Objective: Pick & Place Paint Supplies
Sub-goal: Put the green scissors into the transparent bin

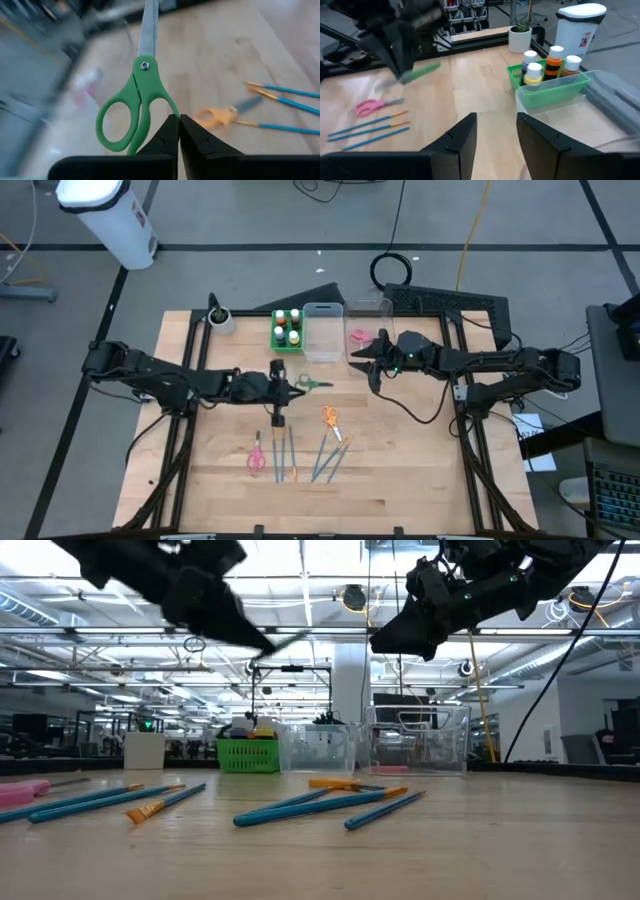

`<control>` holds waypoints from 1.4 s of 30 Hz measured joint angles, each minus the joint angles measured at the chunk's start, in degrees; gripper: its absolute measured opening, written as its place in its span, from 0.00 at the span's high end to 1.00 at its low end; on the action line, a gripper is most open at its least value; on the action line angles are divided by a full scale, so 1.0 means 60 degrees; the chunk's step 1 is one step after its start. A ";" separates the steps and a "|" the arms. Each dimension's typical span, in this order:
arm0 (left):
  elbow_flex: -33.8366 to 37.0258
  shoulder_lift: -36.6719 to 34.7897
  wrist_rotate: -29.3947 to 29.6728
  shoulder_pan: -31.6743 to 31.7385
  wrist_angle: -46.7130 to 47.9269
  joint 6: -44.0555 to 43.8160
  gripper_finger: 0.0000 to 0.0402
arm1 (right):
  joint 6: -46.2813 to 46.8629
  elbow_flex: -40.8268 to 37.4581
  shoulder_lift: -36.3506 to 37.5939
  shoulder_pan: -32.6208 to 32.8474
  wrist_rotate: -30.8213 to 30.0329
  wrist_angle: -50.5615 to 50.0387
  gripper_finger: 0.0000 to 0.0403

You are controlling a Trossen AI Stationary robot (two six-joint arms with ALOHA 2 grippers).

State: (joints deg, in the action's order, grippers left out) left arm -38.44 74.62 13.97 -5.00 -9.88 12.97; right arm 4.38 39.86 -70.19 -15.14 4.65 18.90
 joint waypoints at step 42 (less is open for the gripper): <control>-0.0414 0.0194 0.3287 -0.0396 -0.1804 0.3956 0.99 | 0.1909 0.1355 -0.4433 0.1377 -0.1055 0.7651 0.59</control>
State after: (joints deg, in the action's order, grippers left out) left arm -40.93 75.79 33.69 -7.38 -20.70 36.71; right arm 15.84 47.99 -96.79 -6.87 -1.68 64.80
